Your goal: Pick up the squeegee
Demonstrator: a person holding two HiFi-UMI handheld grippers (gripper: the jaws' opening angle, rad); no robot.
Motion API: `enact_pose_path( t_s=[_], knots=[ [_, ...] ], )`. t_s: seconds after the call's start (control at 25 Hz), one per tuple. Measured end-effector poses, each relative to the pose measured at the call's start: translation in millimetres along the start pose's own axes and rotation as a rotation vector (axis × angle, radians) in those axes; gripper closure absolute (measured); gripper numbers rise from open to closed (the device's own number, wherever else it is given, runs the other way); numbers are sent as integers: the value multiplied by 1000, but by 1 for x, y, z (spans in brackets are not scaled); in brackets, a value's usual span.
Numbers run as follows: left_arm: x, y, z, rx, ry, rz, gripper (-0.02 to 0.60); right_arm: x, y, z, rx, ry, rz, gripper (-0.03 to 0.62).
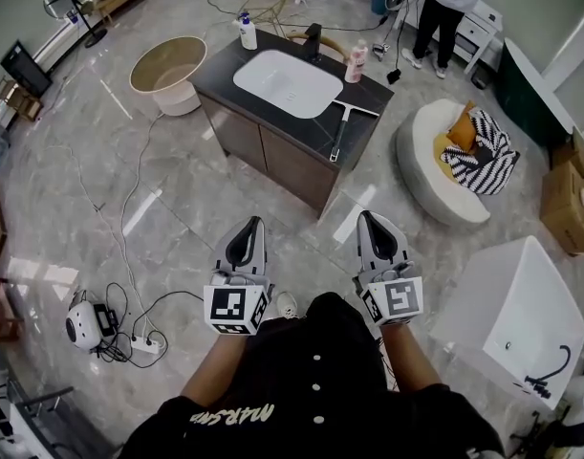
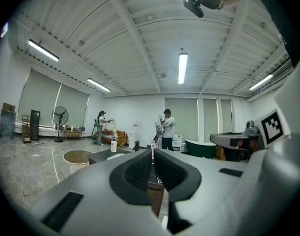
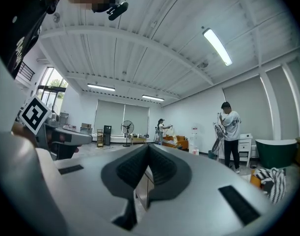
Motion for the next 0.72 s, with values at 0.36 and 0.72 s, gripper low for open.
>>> enact_pose_path(
  t_s=[0.36,0.72],
  knots=[
    [18,13,-33,33,-2,10,561,-13,19,-36,22,-1,-10,599],
    [51,8,-91,27,-63,20,561,-48,30,-100,40,34,-48,599]
  ],
)
Point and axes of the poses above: the fingertips, and each gripper's own axes: z backward along the fingers, x to its left, y out of its underside, the point moved 8 cm from there along z, backward along the fingers, and after that the axes turned 3 degrees about -x, right-handed, at the moved point
